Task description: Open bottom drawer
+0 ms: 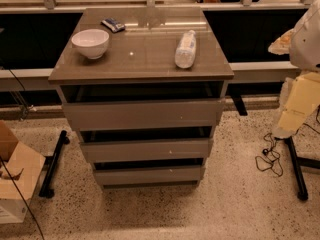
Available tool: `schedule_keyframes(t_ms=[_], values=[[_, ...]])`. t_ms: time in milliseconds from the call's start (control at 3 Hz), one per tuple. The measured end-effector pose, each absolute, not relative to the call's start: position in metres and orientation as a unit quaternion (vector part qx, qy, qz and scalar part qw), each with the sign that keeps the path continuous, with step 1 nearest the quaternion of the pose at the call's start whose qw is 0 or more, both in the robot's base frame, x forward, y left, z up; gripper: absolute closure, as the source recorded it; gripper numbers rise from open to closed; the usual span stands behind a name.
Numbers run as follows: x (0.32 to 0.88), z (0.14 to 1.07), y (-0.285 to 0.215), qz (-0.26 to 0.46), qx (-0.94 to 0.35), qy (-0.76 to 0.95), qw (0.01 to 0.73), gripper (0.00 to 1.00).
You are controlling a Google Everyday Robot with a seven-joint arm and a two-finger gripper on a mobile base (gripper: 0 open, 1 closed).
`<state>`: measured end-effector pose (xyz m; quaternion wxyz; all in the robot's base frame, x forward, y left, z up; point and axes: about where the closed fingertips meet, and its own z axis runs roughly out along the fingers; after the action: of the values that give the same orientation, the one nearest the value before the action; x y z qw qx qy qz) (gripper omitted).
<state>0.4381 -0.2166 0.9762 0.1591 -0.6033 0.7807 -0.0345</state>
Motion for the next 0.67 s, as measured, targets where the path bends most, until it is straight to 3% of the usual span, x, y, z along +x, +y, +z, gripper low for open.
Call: schedule_keyframes(t_ms=[667], values=[[0.442,0.965,-0.206,-0.026,-0.606,0.773,0.186,0.0]])
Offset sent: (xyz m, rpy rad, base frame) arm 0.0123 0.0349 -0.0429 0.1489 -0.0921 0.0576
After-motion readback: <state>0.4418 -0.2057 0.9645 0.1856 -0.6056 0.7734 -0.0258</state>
